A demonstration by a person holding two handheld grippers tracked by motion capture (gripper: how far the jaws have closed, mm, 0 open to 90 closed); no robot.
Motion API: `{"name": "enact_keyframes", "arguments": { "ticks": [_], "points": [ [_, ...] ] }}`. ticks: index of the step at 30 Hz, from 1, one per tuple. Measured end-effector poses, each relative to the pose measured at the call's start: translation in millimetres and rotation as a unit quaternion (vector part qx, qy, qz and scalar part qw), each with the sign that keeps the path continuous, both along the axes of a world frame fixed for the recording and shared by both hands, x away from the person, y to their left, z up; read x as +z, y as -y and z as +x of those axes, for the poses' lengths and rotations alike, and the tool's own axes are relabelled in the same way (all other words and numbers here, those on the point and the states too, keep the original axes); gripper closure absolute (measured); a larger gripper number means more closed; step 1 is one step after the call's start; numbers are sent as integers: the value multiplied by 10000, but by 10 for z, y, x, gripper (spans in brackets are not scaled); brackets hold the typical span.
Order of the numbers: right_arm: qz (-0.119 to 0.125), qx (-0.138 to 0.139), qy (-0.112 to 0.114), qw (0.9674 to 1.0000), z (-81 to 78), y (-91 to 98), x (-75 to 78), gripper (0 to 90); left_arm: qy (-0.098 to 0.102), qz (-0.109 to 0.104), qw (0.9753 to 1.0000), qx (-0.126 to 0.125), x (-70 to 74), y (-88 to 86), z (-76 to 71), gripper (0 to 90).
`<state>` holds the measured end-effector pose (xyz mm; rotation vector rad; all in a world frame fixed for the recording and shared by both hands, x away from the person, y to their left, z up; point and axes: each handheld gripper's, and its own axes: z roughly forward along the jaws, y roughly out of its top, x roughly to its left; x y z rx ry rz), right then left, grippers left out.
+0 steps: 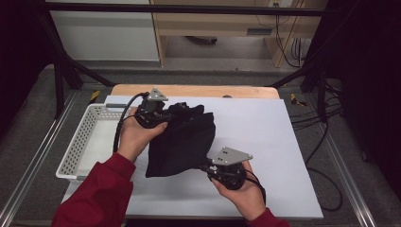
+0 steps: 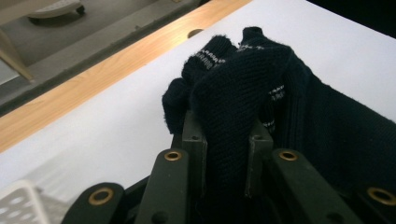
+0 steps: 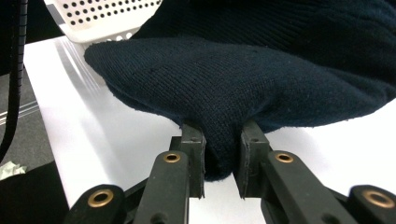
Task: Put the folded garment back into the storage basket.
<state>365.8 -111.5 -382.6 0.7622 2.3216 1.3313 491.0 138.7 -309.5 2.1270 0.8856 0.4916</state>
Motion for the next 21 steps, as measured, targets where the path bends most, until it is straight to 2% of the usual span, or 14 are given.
{"name": "enact_keyframes", "arguments": {
  "ticks": [1,2,4,10,16,19,21],
  "points": [
    [0,0,0,10000,0,0,0,762,0,0,10000,0,0,0,0,758],
    [-40,56,36,10000,51,-88,32,762,10,-16,10000,31,9,-50,9,758],
    [-43,77,43,10000,68,-119,46,762,17,-12,10000,85,31,-140,25,758],
    [79,242,59,9997,209,-354,154,761,67,-7,9996,277,155,-423,68,758],
    [151,313,85,9994,339,-643,244,760,163,151,9985,495,290,-670,88,757],
    [156,406,123,9990,388,-813,272,760,170,192,9979,588,323,-763,106,757],
    [160,421,117,9989,400,-853,274,760,156,203,9976,645,324,-829,116,757]
  ]
}}
